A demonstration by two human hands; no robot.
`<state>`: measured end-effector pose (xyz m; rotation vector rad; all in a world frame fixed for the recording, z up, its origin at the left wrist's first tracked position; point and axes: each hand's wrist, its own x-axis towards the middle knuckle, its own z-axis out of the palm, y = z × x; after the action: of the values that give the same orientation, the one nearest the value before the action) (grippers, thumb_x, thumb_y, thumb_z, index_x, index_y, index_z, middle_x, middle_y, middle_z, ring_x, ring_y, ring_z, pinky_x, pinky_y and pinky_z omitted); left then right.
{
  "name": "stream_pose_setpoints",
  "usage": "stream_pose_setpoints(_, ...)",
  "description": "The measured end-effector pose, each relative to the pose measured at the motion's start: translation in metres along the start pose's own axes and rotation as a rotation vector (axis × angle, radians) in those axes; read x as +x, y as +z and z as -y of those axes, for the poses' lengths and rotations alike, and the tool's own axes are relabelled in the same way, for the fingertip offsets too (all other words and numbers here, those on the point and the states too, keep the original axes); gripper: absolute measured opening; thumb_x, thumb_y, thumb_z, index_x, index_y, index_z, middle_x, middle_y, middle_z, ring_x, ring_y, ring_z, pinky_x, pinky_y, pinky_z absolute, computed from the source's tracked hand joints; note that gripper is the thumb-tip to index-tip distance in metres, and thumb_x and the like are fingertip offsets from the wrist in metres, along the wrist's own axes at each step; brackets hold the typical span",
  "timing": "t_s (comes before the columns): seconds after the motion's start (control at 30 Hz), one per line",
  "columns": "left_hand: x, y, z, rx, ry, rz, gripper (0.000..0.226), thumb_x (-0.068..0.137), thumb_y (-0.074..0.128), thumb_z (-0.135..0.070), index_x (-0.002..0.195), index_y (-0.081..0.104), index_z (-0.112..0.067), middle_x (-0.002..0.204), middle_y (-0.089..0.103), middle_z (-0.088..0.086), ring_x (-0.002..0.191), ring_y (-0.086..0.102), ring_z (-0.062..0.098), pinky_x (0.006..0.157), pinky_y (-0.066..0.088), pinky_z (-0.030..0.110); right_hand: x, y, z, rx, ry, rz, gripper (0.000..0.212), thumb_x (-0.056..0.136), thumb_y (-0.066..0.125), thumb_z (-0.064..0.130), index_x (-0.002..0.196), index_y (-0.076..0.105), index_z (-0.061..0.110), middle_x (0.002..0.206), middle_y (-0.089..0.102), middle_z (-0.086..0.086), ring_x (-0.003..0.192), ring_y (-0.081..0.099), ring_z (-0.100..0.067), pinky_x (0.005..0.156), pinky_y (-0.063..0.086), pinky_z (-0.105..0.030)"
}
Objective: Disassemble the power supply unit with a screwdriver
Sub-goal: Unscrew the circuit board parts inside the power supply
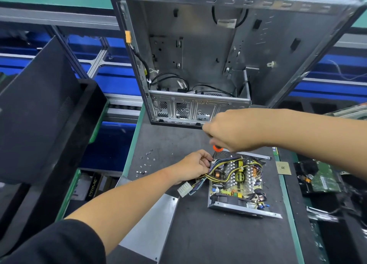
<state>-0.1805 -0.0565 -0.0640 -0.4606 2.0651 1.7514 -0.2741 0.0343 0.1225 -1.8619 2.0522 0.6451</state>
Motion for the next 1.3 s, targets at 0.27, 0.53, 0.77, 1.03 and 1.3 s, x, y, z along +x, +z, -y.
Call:
stream_pose_setpoints(0.27,-0.002,0.001,0.0,-0.022,-0.004,0.017,0.036,0.08,0.05,0.009,0.108,0.052,-0.013,0.086,0.052,-0.001,0.067,0.047,0.005,0.066,0.04,0.015,0.0,-0.003,-0.001,0.24,0.022,0.018,0.02,0.092,0.056,0.038,0.08,0.049,0.024,0.077,0.055,0.003,0.073,0.054,-0.02,0.063,0.044,-0.034)
stream_pose_setpoints(0.53,-0.002,-0.001,-0.002,0.004,-0.013,0.011,0.033,0.082,0.05,0.008,0.108,0.053,-0.012,0.081,0.054,-0.003,0.066,0.049,0.004,0.065,0.04,0.012,-0.004,-0.008,-0.008,0.242,-0.063,0.076,0.021,0.085,0.058,0.005,0.088,0.055,0.025,0.097,0.055,0.008,0.087,0.052,-0.013,0.066,0.04,-0.019)
stream_pose_setpoints(0.77,-0.001,-0.001,-0.001,-0.012,-0.018,0.023,0.033,0.082,0.048,0.008,0.104,0.053,-0.015,0.08,0.052,-0.004,0.064,0.046,0.003,0.062,0.038,0.013,-0.002,0.004,-0.006,0.009,0.126,0.032,0.025,0.103,0.037,0.042,0.094,0.036,0.019,0.074,0.036,0.001,0.061,0.038,-0.018,0.061,0.033,-0.033)
stream_pose_setpoints(1.03,0.001,-0.002,0.0,-0.04,-0.024,0.055,0.034,0.081,0.048,0.011,0.098,0.052,-0.018,0.082,0.049,-0.002,0.068,0.044,0.006,0.065,0.037,0.017,0.001,-0.004,0.001,0.289,-0.09,0.007,0.022,0.078,0.059,0.007,0.082,0.048,0.025,0.084,0.059,0.007,0.073,0.051,-0.011,0.054,0.035,-0.022)
stream_pose_setpoints(1.3,-0.002,-0.002,-0.001,-0.019,-0.029,0.052,0.034,0.082,0.05,0.008,0.102,0.051,-0.019,0.082,0.052,-0.002,0.069,0.046,0.008,0.067,0.038,0.021,0.007,-0.005,0.0,0.221,0.1,0.042,0.021,0.102,0.042,0.034,0.096,0.048,0.015,0.075,0.044,0.001,0.071,0.05,-0.023,0.064,0.041,-0.034)
